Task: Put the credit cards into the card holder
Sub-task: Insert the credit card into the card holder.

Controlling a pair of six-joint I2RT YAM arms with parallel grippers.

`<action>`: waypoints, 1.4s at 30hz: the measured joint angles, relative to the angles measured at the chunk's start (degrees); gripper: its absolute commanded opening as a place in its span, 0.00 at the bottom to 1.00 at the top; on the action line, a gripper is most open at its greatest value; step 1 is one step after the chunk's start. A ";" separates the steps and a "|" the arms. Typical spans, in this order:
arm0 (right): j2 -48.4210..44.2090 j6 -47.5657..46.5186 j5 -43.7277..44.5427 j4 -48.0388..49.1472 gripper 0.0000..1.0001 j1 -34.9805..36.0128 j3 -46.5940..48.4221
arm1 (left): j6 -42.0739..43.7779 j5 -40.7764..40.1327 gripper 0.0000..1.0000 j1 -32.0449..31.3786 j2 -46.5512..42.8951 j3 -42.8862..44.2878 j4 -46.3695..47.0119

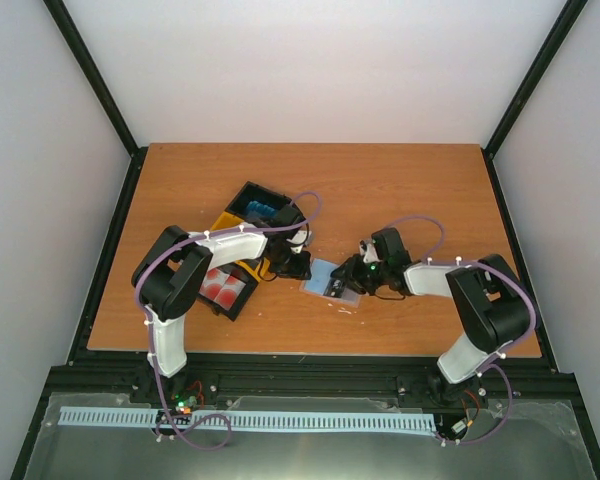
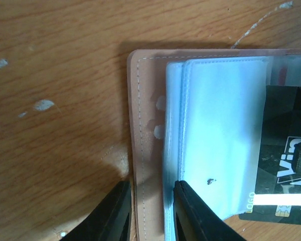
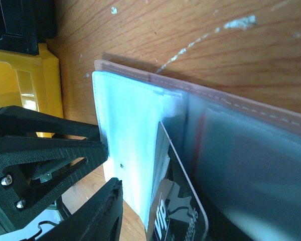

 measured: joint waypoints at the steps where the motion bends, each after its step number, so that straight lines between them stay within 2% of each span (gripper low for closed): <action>1: -0.33 0.07 0.11 -0.09 0.33 0.02 -0.24 | 0.00 0.00 0.26 0.02 0.00 0.00 0.00; 7: -2.95 0.07 0.55 -1.07 0.33 0.09 -1.95 | 0.00 0.17 0.26 0.00 0.00 0.00 0.04; 16: -5.90 0.00 1.07 -2.58 0.17 0.15 -4.20 | -0.02 0.33 0.26 0.00 0.00 0.00 0.07; 18: -6.12 0.04 1.33 -3.06 0.20 0.15 -4.26 | -0.02 0.33 0.26 0.00 0.00 0.00 0.07; 20: -6.71 0.04 1.66 -3.72 0.28 0.15 -4.35 | -0.02 0.33 0.26 0.00 0.00 0.00 0.07; 23: -8.96 0.13 2.01 -5.11 0.30 0.15 -4.92 | -0.02 0.33 0.26 -0.02 0.00 0.00 0.07; 34: -11.34 0.48 1.29 -6.12 0.03 0.17 -5.62 | -0.02 0.39 0.26 -0.02 0.00 -0.02 0.09; 42: -10.95 -1.25 1.29 -5.62 0.03 -1.46 -5.68 | -0.02 0.44 0.26 -0.02 0.00 -0.02 0.11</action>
